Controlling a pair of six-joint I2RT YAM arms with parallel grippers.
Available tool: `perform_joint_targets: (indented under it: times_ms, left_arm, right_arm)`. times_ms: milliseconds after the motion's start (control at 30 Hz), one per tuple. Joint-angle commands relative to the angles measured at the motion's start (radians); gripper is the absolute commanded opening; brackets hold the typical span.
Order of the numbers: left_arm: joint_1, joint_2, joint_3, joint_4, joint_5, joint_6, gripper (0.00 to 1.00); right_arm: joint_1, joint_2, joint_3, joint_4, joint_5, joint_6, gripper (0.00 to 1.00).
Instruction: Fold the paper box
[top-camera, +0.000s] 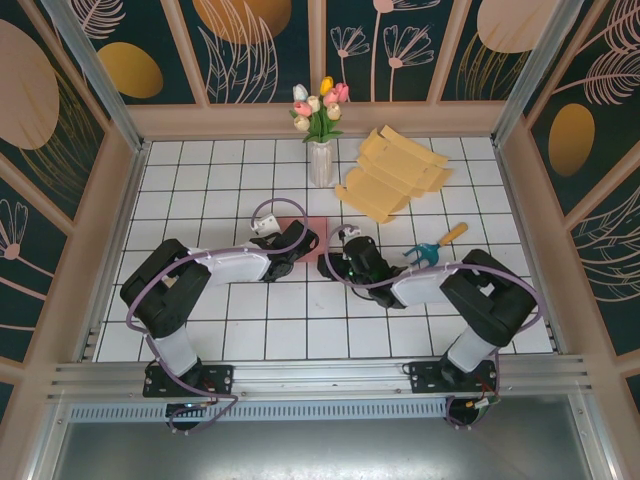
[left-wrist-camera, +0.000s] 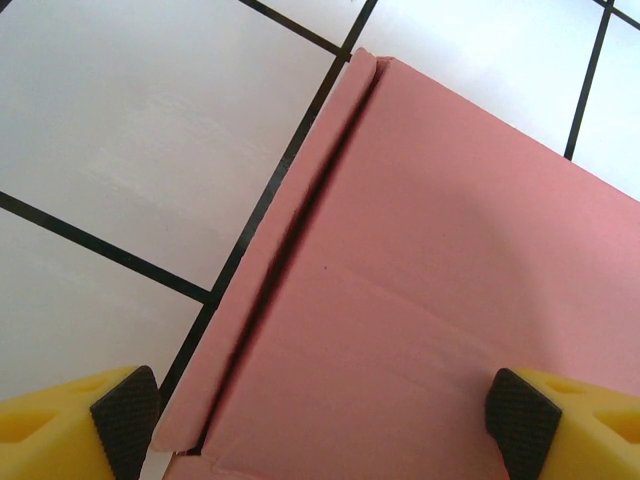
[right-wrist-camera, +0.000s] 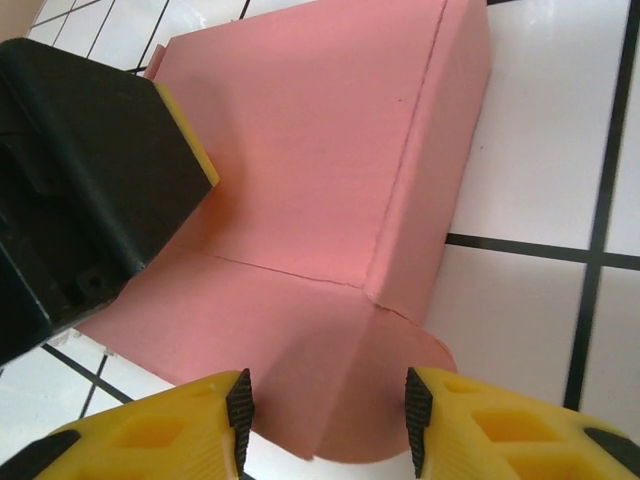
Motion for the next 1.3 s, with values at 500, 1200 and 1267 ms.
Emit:
perform_joint_targets:
  times_ms: [500,1200,1267]
  left_arm:
    - [0.015,0.094,-0.053,-0.207,0.022,0.046,0.88]
    - [0.015,0.102,-0.048,-0.216,0.010,0.046,0.88]
    - [0.015,0.100,-0.048,-0.217,0.009,0.046,0.88]
  right_arm:
    - [-0.006,0.056,0.027,0.067,-0.039,0.002,0.36]
    - [-0.006,0.090,-0.009,0.067,0.066,-0.057,0.32]
    - [-0.005,0.089,-0.007,0.065,0.064,-0.056,0.33]
